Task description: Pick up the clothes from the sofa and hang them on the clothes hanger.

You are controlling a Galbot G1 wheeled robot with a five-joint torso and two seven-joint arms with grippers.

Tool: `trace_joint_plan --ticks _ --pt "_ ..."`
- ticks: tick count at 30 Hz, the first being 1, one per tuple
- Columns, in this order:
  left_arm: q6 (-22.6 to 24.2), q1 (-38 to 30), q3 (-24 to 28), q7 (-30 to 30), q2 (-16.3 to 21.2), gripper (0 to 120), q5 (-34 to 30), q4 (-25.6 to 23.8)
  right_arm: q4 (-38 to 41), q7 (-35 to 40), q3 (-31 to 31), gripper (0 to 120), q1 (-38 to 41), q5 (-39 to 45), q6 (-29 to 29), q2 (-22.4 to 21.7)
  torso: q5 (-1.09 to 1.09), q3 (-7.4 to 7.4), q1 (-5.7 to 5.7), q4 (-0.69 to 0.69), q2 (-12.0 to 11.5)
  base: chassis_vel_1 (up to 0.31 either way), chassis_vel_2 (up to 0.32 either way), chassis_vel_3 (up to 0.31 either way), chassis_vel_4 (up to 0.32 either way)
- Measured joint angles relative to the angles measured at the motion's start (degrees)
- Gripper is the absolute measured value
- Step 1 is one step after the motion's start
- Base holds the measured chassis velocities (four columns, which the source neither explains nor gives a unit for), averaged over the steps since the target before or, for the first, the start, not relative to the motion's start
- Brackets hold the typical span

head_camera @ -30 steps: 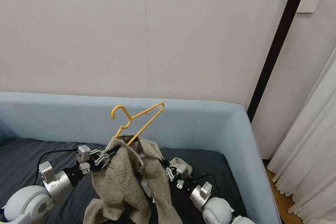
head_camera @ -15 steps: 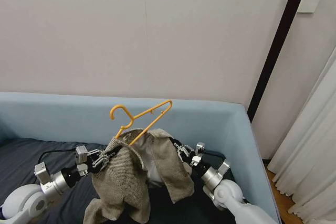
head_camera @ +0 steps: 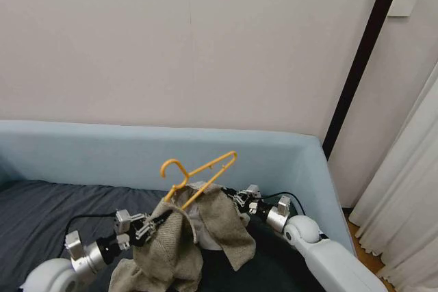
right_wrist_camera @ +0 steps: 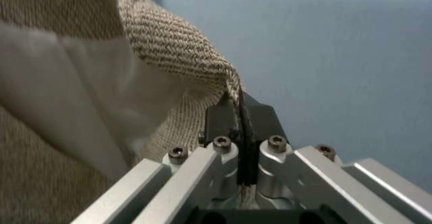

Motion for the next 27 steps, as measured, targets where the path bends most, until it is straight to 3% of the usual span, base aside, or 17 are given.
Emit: trace_joint_plan --ticks 4,8,10,13,14,17,23,24,27 --pt "-0.02 0.57 -0.43 -2.83 -0.68 8 0.79 0.09 -6.25 0.91 -0.77 0 2.48 -4.49 2.66 2.54 0.0 0.0 0.0 -0.01 0.0 0.0 0.0 0.0 0.0" --pt "0.26 1.16 -1.47 -7.07 -0.83 8 2.73 1.14 -8.03 16.19 -3.2 12 3.16 -7.09 5.04 5.65 0.01 0.0 0.0 0.02 0.0 0.0 0.0 0.0 0.0" --pt "0.36 1.16 -1.59 -7.95 -0.89 8 2.99 1.49 -8.03 19.52 -3.63 15 3.11 -7.72 5.68 6.16 0.0 0.0 0.0 0.02 0.0 0.0 0.0 0.0 0.0" --pt "1.09 0.78 -1.71 -11.33 -1.19 8 3.82 2.94 -7.26 34.54 -5.12 30 1.84 -12.59 9.34 8.19 0.0 0.0 0.0 0.02 0.0 0.0 0.0 0.0 0.0" --pt "1.09 0.78 -1.71 -11.33 -1.19 8 3.82 2.94 -7.26 34.54 -5.12 30 1.84 -12.59 9.34 8.19 0.0 0.0 0.0 0.02 0.0 0.0 0.0 0.0 0.0" --pt "1.38 0.08 -1.6 -13.91 -1.68 8 4.79 4.77 -3.88 43.67 -6.2 43 -0.52 -15.01 11.41 8.52 0.0 0.0 0.0 0.0 0.0 0.0 0.0 0.0 0.0" --pt "1.48 -1.5 -1.15 -15.4 -2.37 8 5.62 6.82 0.13 50.64 -5.21 65 -3.97 -23.08 13.8 6.91 0.0 -0.01 0.0 0.0 0.0 0.0 0.0 0.0 0.0" --pt "1.48 -1.5 -1.15 -15.4 -2.37 8 5.62 6.82 0.13 50.64 -5.21 65 -3.97 -23.08 13.8 6.91 0.0 -0.01 0.0 0.0 0.0 0.0 0.0 0.0 0.0" --pt "1.6 -2.61 -1.06 -15.69 -2.68 8 5.5 7.68 5.26 49.4 -4.67 80 -6.57 -25.82 16.19 4.53 0.0 -0.01 0.0 -0.02 0.01 0.0 0.0 0.0 0.0"
